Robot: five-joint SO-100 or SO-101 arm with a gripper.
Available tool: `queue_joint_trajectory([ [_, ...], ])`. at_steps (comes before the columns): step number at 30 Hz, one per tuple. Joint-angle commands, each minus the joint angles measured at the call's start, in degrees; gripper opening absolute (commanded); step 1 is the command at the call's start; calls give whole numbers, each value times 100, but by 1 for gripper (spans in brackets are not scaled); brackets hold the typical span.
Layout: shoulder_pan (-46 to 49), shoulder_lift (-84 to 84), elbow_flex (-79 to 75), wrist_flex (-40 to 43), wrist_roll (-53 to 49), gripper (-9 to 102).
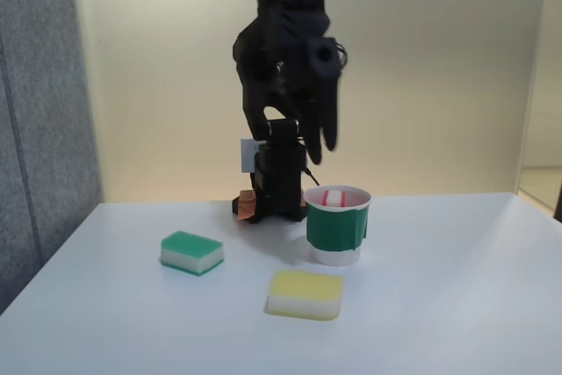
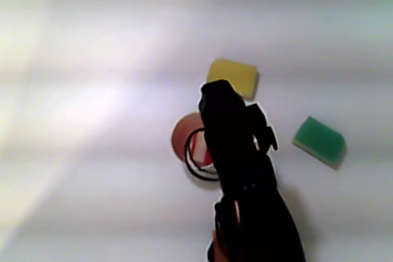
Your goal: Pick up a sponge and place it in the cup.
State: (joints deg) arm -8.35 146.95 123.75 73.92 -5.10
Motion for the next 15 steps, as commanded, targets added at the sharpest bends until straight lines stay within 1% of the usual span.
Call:
queue_joint_trajectory([
  [1,369,404,-237,88,-396,0],
  [4,747,686,-193,-105,-422,0],
  [8,1257,993,18,-624,-422,0],
  [15,1951,1837,1072,-1538,-422,0],
])
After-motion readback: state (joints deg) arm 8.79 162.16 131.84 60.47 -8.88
